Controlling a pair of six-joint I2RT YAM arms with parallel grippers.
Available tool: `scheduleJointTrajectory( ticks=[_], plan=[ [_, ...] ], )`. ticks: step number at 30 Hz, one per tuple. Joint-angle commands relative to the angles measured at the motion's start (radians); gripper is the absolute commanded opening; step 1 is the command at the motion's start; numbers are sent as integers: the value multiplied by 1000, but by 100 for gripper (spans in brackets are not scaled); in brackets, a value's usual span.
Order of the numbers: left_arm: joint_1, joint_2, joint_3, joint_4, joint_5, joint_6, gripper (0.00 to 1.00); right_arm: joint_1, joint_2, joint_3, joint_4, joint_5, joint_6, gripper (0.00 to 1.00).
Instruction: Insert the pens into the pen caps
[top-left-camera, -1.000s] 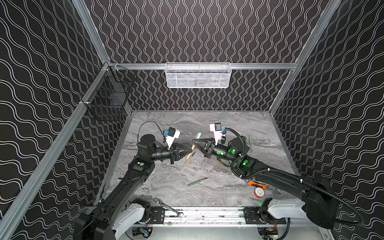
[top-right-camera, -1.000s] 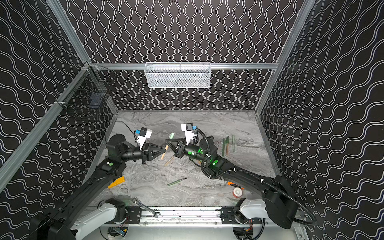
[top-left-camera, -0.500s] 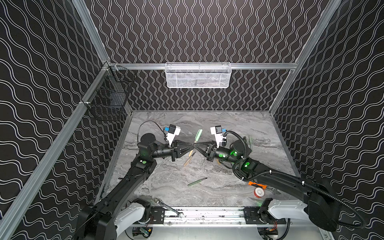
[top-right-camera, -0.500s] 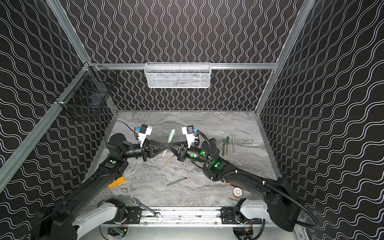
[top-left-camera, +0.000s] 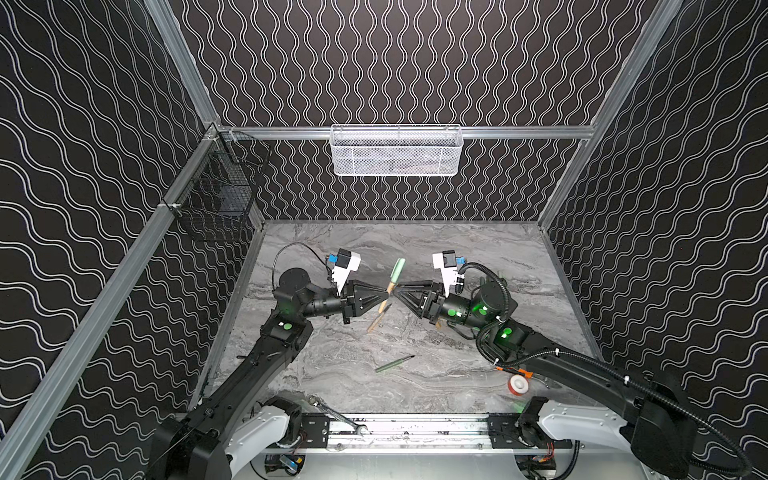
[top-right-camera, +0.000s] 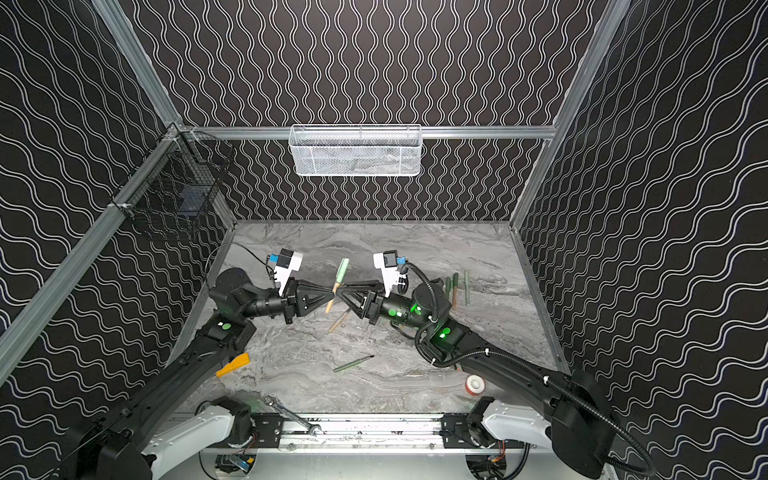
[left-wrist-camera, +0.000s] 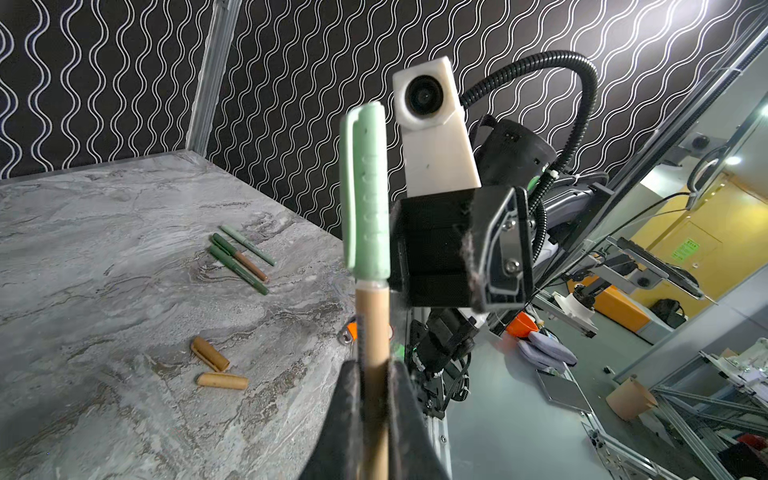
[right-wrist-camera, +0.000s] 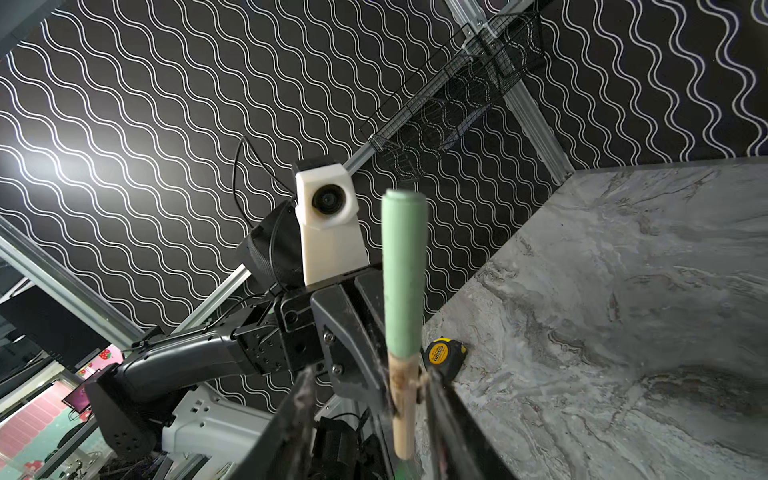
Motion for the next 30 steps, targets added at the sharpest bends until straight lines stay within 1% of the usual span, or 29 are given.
scheduleJointTrajectory(
  ticks=[1, 3, 5, 9, 11, 13, 16, 17, 19, 21, 23, 26, 28, 30],
  plan=[
    [0, 9, 5, 30, 12, 20, 0, -17, -7, 19, -45, 3, -13, 56],
    [0, 8, 5, 35, 26, 20, 0, -32, 7, 41, -52, -18, -11, 60],
    [-2, 6, 4, 33, 38, 22, 0, -48, 29, 61, -45, -46, -3, 62],
    [-6, -8, 7, -16, 45, 53, 0, -75, 72, 93, 2, -95, 25, 62],
    [-8, -16, 12, -62, 40, 83, 0, -74, 92, 119, -5, -110, 17, 60],
    [-10, -22, 18, -91, 32, 103, 0, -74, 115, 143, -8, -132, 17, 54],
    [-10, -25, 19, -99, 28, 109, 0, -75, 136, 156, -11, -156, 31, 35],
    [-10, -25, 20, -100, 22, 109, 0, -73, 139, 150, -6, -160, 39, 30],
    [-10, -23, 24, -104, 16, 113, 0, -74, 142, 138, 6, -163, 53, 22],
    [-9, -18, 30, -99, 10, 111, 0, -71, 143, 132, 1, -165, 62, 16],
    [-9, -10, 32, -78, 9, 97, 0, -68, 148, 124, 1, -163, 77, 8],
    [-10, 9, 40, -58, 11, 83, 0, -70, 169, 119, -22, -147, 133, 1],
    [-11, 26, 43, -53, 18, 77, 0, -80, 187, 112, -37, -137, 185, 0],
    [-14, 52, 48, -53, 27, 69, 0, -98, 209, 84, 23, -150, 260, 0]
  ],
)
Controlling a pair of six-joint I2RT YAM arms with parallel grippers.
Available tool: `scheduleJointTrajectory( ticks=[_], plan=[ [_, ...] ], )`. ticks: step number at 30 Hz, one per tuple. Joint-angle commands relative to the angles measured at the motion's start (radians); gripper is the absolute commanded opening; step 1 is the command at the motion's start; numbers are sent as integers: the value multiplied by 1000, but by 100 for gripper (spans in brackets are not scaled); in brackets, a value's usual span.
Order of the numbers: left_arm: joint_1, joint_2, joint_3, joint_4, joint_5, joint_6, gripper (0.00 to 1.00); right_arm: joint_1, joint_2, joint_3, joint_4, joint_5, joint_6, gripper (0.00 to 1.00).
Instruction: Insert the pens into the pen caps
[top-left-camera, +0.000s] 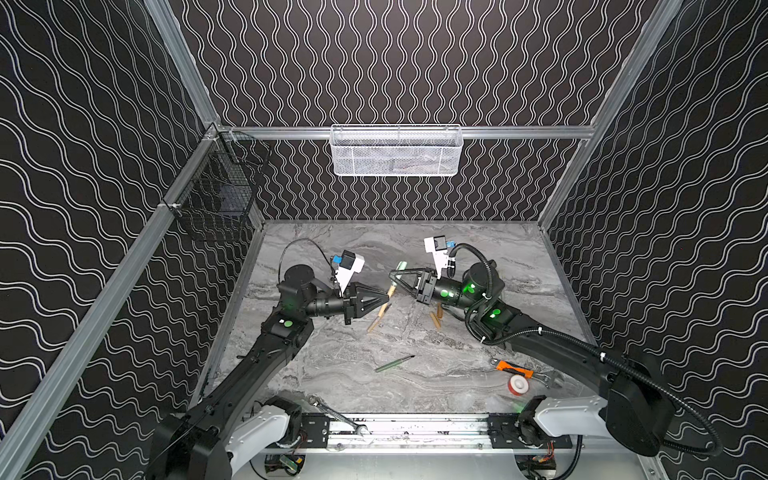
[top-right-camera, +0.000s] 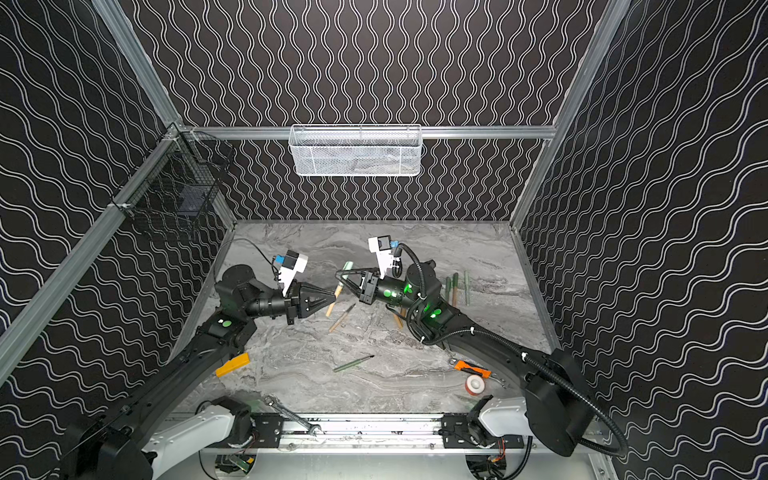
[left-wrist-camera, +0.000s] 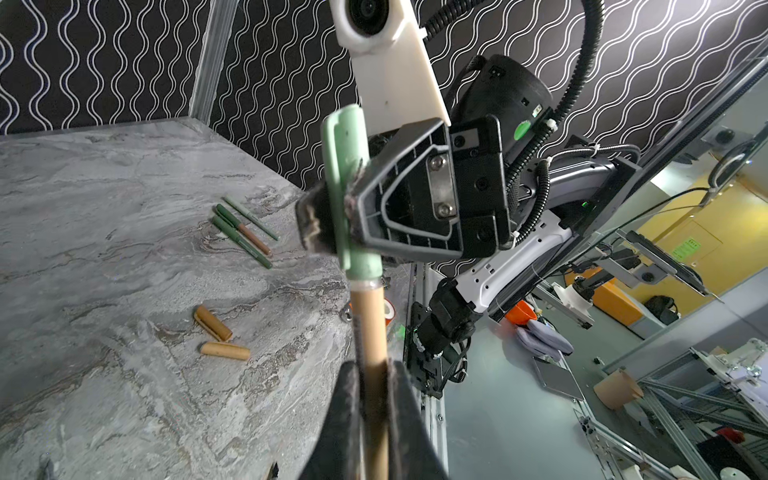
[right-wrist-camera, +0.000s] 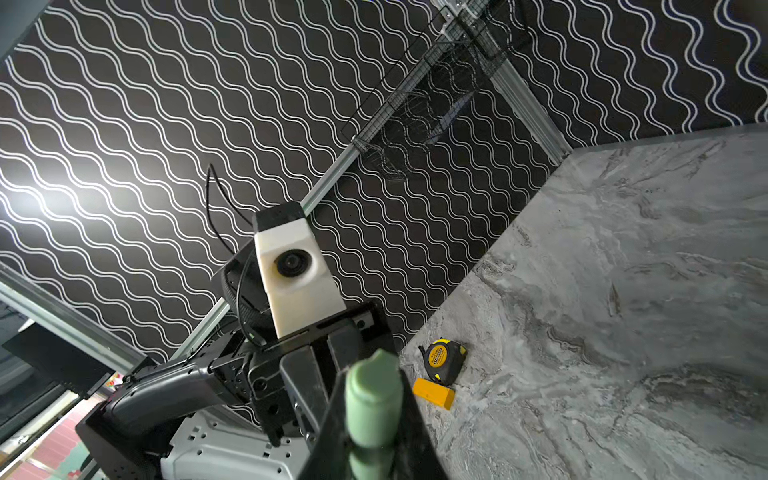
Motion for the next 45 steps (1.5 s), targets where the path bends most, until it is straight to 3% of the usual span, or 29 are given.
scheduleJointTrajectory(
  ticks=[1, 4, 9, 14, 23, 26, 31, 36, 45],
  plan=[
    [-11, 28, 20, 82, 25, 5, 0, -16, 35, -34, 24, -45, 165, 0],
    [-26, 45, 27, 61, 26, 9, 3, -39, 71, -53, 90, -73, 236, 0],
    [-42, 47, 29, 8, 11, 36, 23, -62, 110, -62, 144, -95, 292, 0],
    [-45, 65, 16, 16, 25, 22, 24, -83, 134, -74, 229, -128, 348, 0],
    [-79, 96, 16, 42, 66, 5, 29, -88, 120, -52, 216, -146, 278, 0],
    [-96, 104, 25, 33, 81, 14, 24, -88, 112, -56, 231, -147, 260, 0],
    [-102, 106, 16, 68, 103, -8, 0, -86, 92, -44, 186, -145, 207, 0],
    [-102, 116, 13, 156, 110, -64, 0, -70, 71, -32, 111, -154, 136, 0],
    [-102, 175, -31, 694, 131, -379, 0, 33, 29, 11, -222, -71, -152, 0]
  ],
)
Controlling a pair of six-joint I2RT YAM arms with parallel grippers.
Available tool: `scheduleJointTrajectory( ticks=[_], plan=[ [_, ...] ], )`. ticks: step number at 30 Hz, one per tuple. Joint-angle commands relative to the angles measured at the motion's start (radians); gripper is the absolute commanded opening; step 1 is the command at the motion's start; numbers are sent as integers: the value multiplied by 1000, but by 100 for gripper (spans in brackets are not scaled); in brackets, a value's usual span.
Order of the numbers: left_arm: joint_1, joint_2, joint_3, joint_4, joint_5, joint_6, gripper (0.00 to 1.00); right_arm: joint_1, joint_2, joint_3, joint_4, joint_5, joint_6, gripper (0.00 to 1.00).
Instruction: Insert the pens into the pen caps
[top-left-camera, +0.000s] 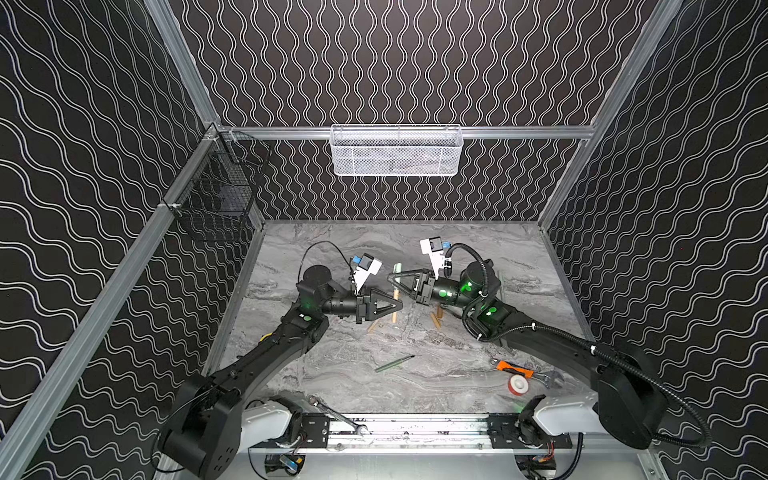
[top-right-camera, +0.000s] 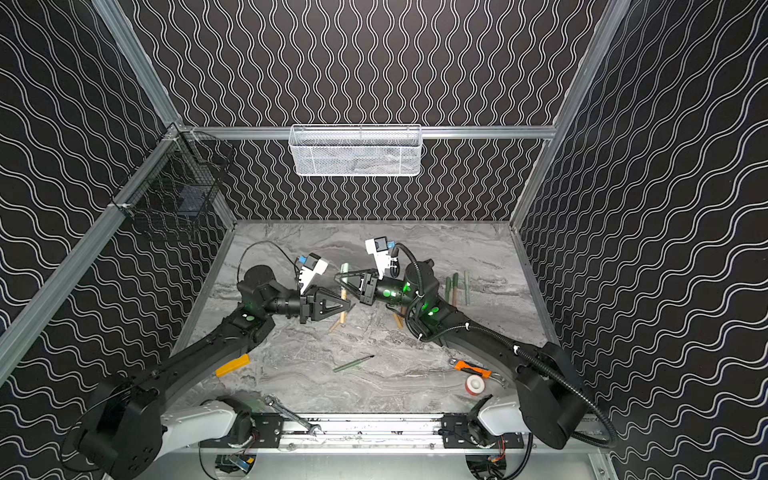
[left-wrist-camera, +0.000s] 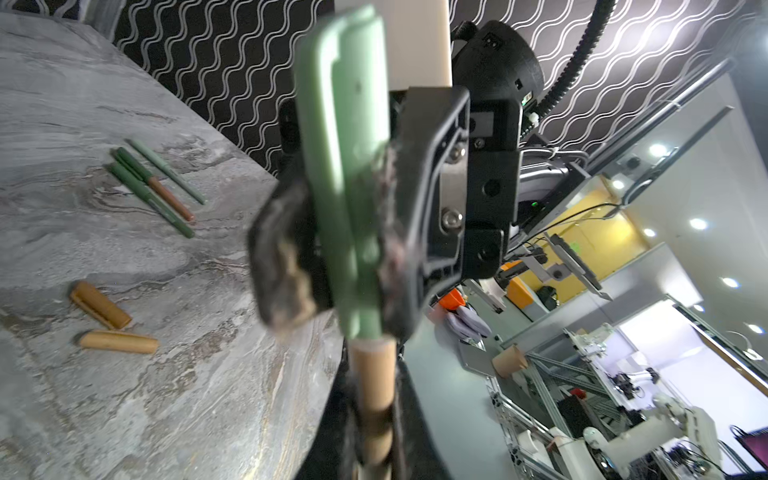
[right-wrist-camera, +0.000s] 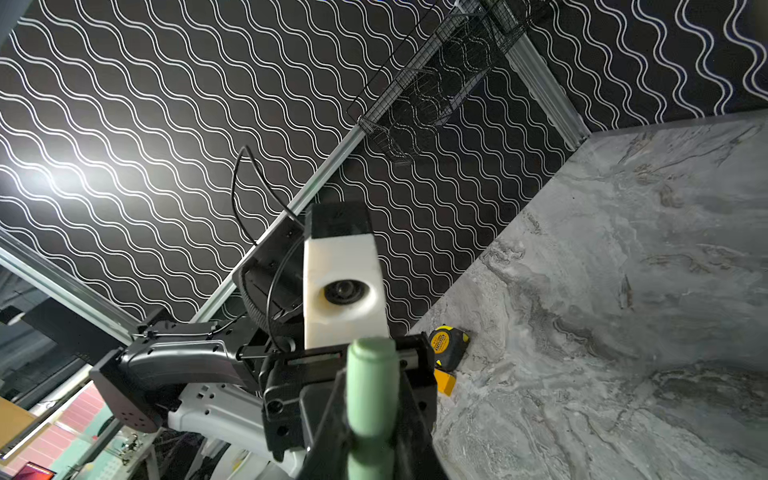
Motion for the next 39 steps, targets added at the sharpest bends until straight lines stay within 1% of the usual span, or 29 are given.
scheduleJointTrajectory(
  ticks=[1, 3, 5, 7, 9, 13, 16, 20, 23, 24, 26, 28, 29, 30, 31, 33, 35, 36, 37, 38, 39],
  plan=[
    [-9, 27, -2, 457, 36, -140, 0, 46, -3, 1, -271, 21, -119, 0],
    [-4, 48, -5, 560, 34, -196, 0, 60, -13, -14, -301, 32, -136, 0],
    [1, 64, -2, 652, 34, -248, 0, 65, -31, -55, -292, 34, -128, 0],
    [11, 61, 7, 668, 27, -252, 0, 67, -49, -97, -282, 34, -118, 0],
    [20, 49, 17, 613, 16, -211, 0, 69, -65, -124, -283, 35, -113, 0],
    [24, 10, 43, 463, -12, -94, 0, 80, -86, -154, -294, 28, -121, 0],
    [27, -4, 65, 384, -24, -42, 0, 98, -83, -159, -315, 29, -134, 0],
    [29, 7, 75, 379, -25, -47, 0, 107, -82, -177, -315, 56, -125, 0],
    [29, 16, 68, 382, -25, -55, 0, 106, -90, -160, -291, 83, -112, 0],
    [30, 11, 60, 382, -31, -52, 5, 104, -92, -147, -288, 97, -108, 0],
    [29, -15, 42, 328, -58, -14, 22, 100, -90, -111, -281, 119, -106, 0],
    [29, -60, 37, 172, -102, 87, 41, 82, -87, -75, -269, 146, -99, 0],
    [30, -80, 40, 80, -132, 142, 59, 70, -87, -62, -263, 153, -92, 0],
    [28, -110, 46, -39, -165, 215, 80, 50, -87, -54, -252, 158, -81, 0],
    [28, -137, 59, -160, -207, 284, 98, 27, -87, -49, -241, 152, -74, 0],
    [28, -180, 76, -349, -284, 391, 99, -33, -93, -50, -241, 133, -61, 0],
    [29, -221, 94, -500, -382, 461, 99, -104, -102, -64, -258, 107, -65, 0],
    [30, -248, 102, -571, -450, 498, 99, -143, -106, -70, -280, 93, -79, 0],
    [28, -276, 108, -631, -530, 484, 99, -183, -107, -74, -315, 86, -104, 0],
    [30, -297, 112, -681, -581, 476, 99, -222, -104, -75, -357, 83, -127, 0],
    [30, -315, 124, -736, -607, 515, 99, -266, -93, -72, -407, 77, -159, 0]
  ],
)
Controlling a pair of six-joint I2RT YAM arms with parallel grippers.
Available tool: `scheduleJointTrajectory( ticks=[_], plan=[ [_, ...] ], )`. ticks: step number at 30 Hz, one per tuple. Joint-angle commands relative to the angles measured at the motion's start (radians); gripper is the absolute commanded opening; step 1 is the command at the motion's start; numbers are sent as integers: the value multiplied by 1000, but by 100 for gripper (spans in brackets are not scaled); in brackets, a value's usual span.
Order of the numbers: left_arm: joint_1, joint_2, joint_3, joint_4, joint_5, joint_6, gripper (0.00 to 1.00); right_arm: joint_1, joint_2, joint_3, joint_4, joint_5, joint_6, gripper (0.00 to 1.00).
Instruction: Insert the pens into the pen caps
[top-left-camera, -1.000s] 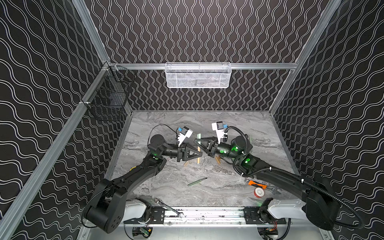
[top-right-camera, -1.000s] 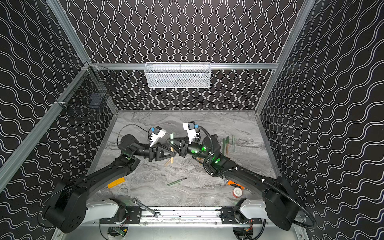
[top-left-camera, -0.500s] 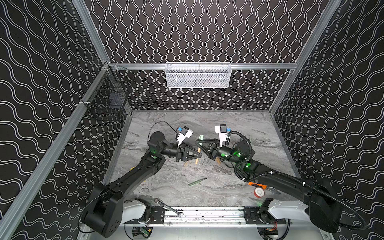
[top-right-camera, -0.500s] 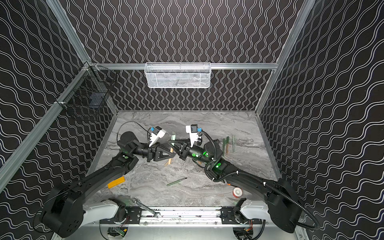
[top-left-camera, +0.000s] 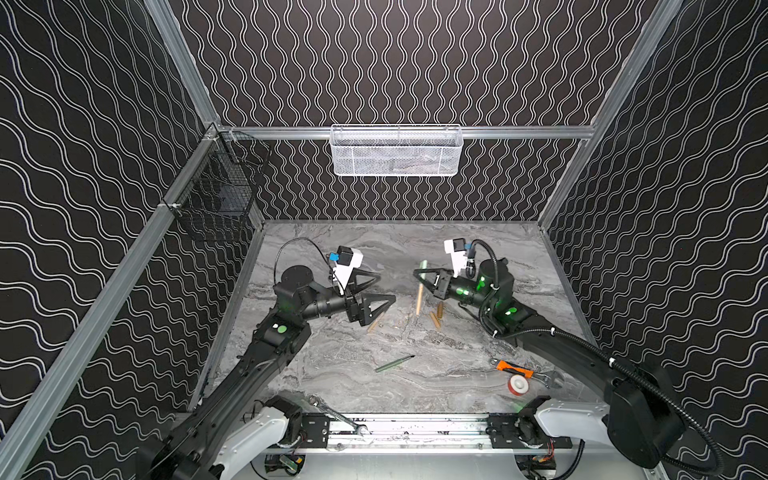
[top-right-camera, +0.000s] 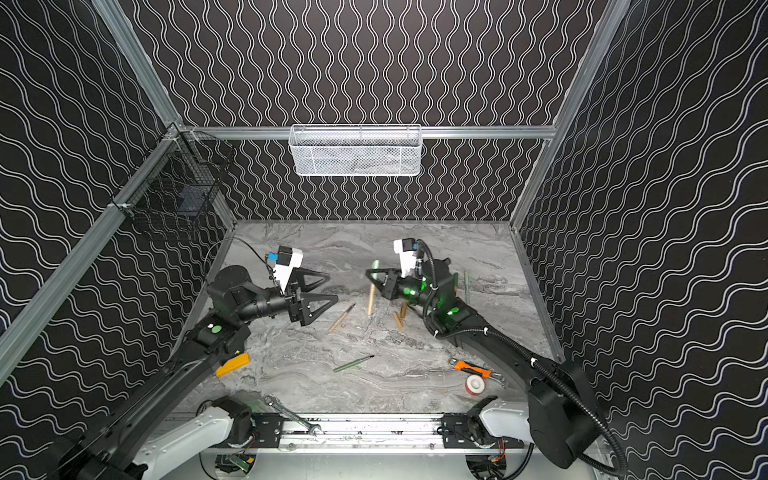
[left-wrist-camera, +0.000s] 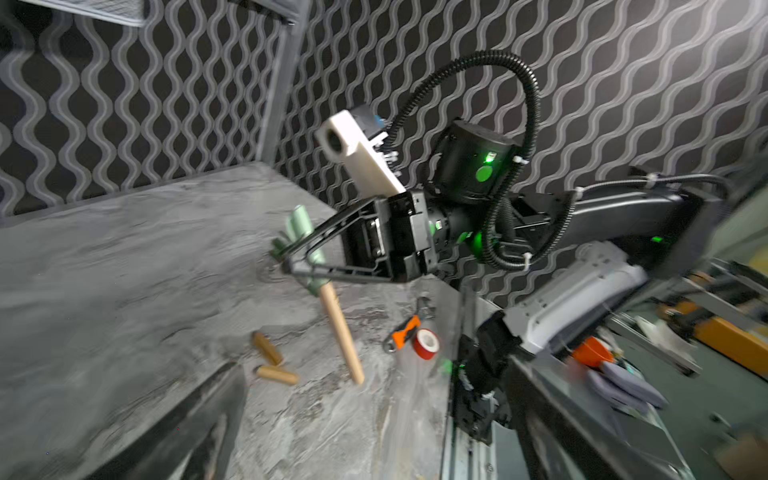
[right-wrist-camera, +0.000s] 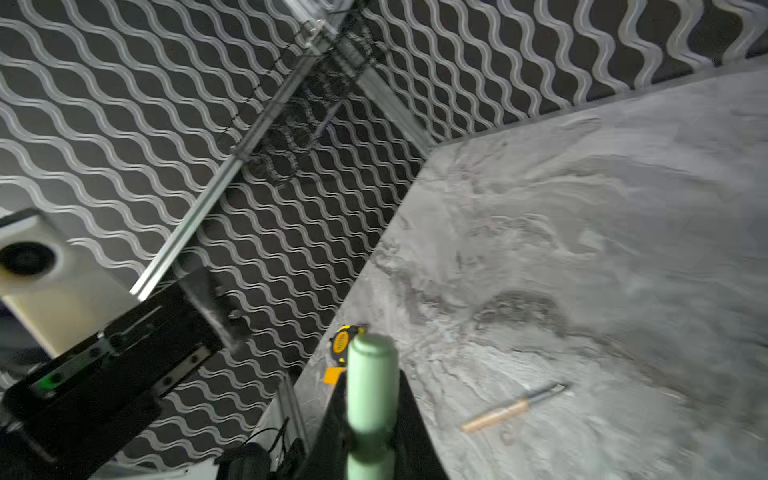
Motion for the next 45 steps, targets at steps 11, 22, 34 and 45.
scheduleJointTrajectory(
  ticks=[11, 22, 34, 45],
  plan=[
    [2, -184, 4, -388, -292, 187, 99, -320, 377, 266, -671, 170, -421, 0],
    [2, -219, 2, -437, -427, 177, 99, -386, 618, 437, -851, 390, -496, 4],
    [3, -173, 24, -455, -414, 170, 99, -441, 703, 457, -886, 519, -527, 14],
    [3, -165, 32, -475, -403, 187, 99, -450, 708, 485, -929, 614, -548, 30]
  ],
)
